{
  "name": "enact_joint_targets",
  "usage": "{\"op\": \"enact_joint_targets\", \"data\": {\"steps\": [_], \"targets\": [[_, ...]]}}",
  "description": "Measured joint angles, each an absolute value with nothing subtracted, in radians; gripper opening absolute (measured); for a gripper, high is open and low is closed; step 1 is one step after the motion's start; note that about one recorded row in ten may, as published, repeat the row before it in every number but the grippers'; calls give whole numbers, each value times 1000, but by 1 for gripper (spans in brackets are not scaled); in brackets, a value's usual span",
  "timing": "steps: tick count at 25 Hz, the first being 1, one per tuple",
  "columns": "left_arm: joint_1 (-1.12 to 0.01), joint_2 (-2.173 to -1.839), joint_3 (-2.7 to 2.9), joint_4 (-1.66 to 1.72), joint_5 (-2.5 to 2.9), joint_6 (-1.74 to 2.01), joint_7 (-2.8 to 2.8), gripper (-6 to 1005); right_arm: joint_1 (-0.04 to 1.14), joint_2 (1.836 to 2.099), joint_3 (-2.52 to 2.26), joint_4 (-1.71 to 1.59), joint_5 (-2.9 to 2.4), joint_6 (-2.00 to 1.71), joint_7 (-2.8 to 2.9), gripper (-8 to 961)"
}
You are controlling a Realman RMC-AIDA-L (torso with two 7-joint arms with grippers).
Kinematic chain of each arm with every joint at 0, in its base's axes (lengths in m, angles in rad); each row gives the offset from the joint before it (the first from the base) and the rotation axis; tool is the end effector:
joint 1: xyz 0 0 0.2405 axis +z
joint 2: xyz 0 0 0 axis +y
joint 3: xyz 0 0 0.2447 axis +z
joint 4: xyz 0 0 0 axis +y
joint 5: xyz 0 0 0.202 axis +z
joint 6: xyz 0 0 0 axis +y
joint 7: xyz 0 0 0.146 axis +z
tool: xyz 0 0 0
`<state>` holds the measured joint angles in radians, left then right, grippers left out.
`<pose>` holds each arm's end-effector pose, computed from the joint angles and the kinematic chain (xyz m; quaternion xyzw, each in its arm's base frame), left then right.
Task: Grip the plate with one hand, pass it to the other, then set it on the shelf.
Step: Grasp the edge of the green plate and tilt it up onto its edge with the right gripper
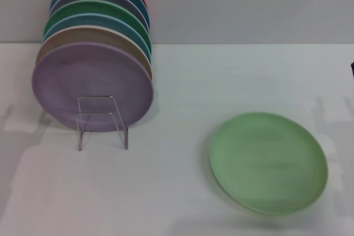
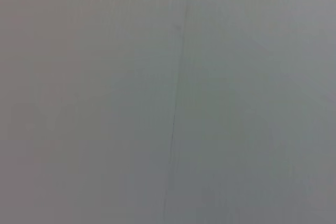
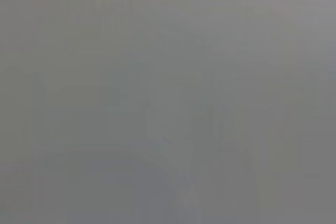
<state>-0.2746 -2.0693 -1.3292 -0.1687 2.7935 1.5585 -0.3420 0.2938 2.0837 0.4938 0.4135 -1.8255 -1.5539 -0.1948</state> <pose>-0.3130 0.2715 0.0453 -0.6232 -0.1699 -0.4421 0.6223 0.2795 0.2719 0.0053 -0.5917 0.1418 0.3661 0.7041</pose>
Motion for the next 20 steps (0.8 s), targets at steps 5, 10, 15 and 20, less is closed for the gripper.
{"op": "enact_joint_targets", "data": {"steps": [5, 10, 15, 20], "targets": [[-273, -2069, -1328, -167, 2793, 1561, -342, 845, 328, 2084, 493, 409, -1822, -1504, -195, 625], [-267, -2069, -1334, -166, 2786, 1563, -342, 845, 377, 2083, 498, 391, -1820, -1480, -196, 624], [-266, -2069, -1337, -167, 2780, 1566, -341, 844, 422, 2080, 498, 373, -1822, -1461, -193, 623], [-268, -2068, -1338, -162, 2780, 1563, -325, 844, 438, 2079, 514, 370, -1822, -1466, -223, 624]]}}
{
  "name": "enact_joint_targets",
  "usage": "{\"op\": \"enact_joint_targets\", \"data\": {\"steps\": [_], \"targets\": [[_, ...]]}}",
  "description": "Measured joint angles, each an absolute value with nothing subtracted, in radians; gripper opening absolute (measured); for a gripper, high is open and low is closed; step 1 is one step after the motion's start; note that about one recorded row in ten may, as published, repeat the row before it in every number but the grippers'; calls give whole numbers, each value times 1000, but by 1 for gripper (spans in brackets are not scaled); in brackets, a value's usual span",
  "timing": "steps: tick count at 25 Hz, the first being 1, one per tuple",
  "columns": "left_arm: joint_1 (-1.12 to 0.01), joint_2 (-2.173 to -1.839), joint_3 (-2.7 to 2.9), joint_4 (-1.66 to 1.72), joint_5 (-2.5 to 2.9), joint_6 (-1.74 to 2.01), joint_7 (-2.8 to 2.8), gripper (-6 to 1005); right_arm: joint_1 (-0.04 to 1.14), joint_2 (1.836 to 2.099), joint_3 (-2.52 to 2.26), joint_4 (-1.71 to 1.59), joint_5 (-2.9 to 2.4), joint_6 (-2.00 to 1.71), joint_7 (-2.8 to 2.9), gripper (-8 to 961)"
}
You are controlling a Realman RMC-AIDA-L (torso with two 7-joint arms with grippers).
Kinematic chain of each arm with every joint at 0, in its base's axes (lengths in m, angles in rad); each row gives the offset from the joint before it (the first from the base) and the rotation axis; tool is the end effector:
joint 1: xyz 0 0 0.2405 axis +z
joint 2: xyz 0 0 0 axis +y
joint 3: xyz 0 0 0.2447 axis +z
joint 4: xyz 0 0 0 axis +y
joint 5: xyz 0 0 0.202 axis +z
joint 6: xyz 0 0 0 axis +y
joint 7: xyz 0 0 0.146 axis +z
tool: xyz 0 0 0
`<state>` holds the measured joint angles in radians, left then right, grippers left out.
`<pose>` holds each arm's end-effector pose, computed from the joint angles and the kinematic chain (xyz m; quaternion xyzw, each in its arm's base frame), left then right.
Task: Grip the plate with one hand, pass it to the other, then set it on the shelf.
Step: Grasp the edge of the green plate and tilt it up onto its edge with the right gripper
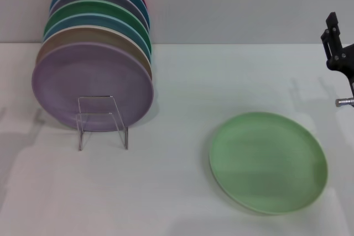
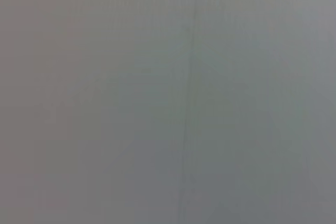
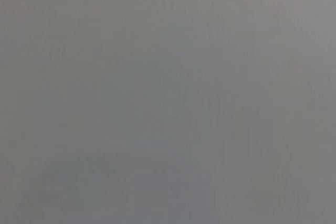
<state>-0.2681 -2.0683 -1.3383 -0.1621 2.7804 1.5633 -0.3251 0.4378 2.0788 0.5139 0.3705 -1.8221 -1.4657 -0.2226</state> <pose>-0.3175 0.2686 0.0488 -0.6165 -0.1679 -0.4336 0.6354 0.2556 0.3158 0.0042 -0.6209 0.1088 0.3616 0.6870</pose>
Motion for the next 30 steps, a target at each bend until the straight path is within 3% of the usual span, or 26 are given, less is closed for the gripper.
{"op": "enact_joint_targets", "data": {"steps": [10, 18, 26, 28, 30], "targets": [[-261, -2068, -1350, -160, 2780, 1567, -323, 842, 396, 2081, 591, 516, -1820, -1492, -599, 622], [-255, -2066, -1350, -165, 2779, 1574, -320, 841, 404, 2071, 633, 685, -1826, -1271, -565, 624], [-272, -2068, -1376, -168, 2778, 1572, -318, 840, 371, 2007, 836, 963, -1829, -867, -645, 625], [-278, -2069, -1377, -169, 2778, 1572, -317, 840, 345, 2012, 943, 1027, -1829, -713, -715, 625], [-281, -2068, -1381, -169, 2778, 1571, -317, 840, 312, 2039, 1070, 1093, -1826, -531, -819, 625]]}}
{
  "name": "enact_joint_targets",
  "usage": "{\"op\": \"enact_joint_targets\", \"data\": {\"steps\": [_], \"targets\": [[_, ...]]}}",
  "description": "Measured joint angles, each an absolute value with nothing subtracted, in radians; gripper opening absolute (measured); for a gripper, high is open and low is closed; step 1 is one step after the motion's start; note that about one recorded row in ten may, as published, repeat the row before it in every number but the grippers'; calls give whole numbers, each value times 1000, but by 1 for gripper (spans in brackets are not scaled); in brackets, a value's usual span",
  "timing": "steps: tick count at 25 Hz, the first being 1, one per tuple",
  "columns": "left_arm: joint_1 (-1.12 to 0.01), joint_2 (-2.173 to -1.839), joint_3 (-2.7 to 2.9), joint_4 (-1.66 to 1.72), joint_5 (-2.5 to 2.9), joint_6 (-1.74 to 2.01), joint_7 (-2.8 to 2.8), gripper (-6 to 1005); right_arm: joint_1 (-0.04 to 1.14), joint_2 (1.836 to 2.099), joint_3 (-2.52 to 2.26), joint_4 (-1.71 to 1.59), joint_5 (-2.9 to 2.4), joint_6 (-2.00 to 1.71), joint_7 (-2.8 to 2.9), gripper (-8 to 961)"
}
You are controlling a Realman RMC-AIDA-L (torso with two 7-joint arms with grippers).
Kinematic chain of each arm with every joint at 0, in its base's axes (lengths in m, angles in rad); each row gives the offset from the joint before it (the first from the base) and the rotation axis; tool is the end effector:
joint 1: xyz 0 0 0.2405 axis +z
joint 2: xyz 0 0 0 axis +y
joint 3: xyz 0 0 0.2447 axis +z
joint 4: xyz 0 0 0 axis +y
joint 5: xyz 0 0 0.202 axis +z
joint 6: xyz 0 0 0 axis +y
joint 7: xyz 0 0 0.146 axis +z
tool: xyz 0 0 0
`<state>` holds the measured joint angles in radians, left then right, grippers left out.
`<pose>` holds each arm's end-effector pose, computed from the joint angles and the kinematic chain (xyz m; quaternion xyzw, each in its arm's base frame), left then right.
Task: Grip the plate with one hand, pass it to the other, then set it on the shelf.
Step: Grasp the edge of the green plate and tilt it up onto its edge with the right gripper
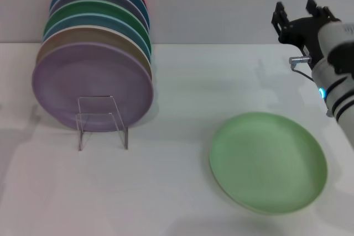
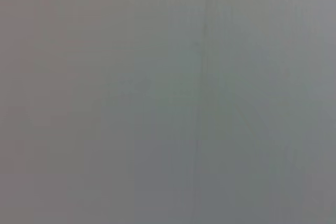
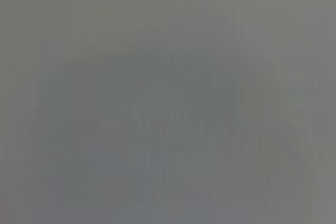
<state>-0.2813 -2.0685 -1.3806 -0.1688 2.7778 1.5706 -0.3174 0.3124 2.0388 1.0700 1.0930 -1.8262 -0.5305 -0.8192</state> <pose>-0.3155 0.2736 0.0564 -0.6002 -0.1591 -0.4400 0.6487 0.1956 0.3756 -0.0029 -0.6946 0.2578 0.2587 0.6198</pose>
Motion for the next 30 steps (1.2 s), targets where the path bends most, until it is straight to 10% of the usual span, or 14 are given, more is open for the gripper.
{"op": "enact_joint_targets", "data": {"steps": [4, 30], "targets": [[-287, -2069, -1396, -169, 2778, 1572, -320, 839, 251, 2081, 1288, 1216, -1821, -211, -957, 624], [-289, -2071, -1402, -197, 2778, 1594, -328, 836, 460, 2071, 1984, 1500, -2537, 1254, -276, 620]]}}
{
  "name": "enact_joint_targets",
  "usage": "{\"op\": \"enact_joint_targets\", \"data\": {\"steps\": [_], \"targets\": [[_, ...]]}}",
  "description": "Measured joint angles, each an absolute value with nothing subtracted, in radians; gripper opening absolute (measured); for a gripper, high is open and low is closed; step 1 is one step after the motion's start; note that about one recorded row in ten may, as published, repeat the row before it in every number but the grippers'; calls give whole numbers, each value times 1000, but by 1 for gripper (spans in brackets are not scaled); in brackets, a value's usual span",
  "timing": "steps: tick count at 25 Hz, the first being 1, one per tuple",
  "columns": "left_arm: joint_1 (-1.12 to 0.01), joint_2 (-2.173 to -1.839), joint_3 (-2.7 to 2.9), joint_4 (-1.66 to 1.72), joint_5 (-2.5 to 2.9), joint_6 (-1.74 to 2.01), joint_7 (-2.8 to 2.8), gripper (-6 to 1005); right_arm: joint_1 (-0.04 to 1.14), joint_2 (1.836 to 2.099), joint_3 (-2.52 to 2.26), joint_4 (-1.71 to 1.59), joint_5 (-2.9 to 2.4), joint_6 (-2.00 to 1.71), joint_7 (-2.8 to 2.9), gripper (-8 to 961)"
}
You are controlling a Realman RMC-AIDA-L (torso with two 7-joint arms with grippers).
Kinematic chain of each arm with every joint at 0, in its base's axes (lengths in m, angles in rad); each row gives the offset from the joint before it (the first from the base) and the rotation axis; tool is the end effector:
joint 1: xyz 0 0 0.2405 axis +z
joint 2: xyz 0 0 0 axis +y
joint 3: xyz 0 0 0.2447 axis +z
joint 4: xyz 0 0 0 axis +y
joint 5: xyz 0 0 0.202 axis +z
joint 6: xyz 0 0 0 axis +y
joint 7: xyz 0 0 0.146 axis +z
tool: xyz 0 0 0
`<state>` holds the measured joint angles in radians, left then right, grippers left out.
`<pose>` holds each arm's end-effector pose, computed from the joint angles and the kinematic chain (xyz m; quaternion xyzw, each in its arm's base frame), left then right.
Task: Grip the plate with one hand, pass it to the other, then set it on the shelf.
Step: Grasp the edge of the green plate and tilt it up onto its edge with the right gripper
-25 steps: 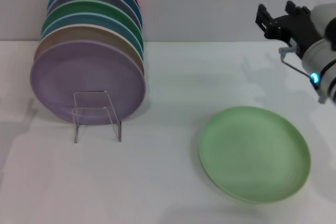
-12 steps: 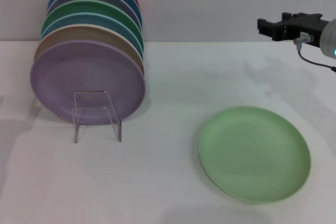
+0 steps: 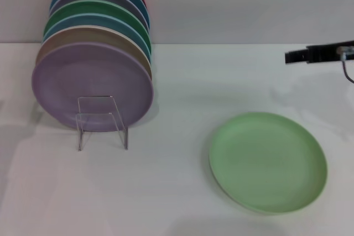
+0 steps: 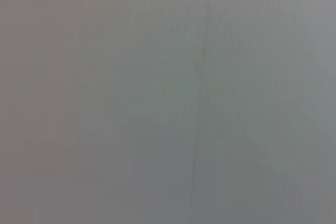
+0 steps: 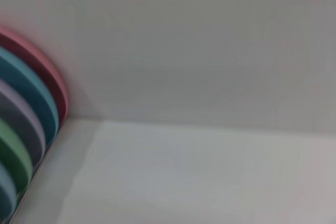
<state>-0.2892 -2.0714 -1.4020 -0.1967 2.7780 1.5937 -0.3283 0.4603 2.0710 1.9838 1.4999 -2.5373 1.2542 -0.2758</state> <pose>-0.3063 0.2778 0.0618 -0.5856 -0.1460 -0.4647 0.6479 0.1946 0.3759 0.0808 -0.7908 0.4889 0.0591 0.3635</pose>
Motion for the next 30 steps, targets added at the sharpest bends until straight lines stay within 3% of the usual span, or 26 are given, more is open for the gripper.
{"op": "enact_joint_targets", "data": {"steps": [13, 30], "targets": [[-281, -2069, -1409, -206, 2777, 1636, -325, 835, 497, 2064, 2103, 1439, -2643, 1541, -204, 618], [-291, -2066, -1430, -205, 2776, 1638, -318, 832, 518, 2059, 2143, 1187, -2656, 1475, -261, 616]]}}
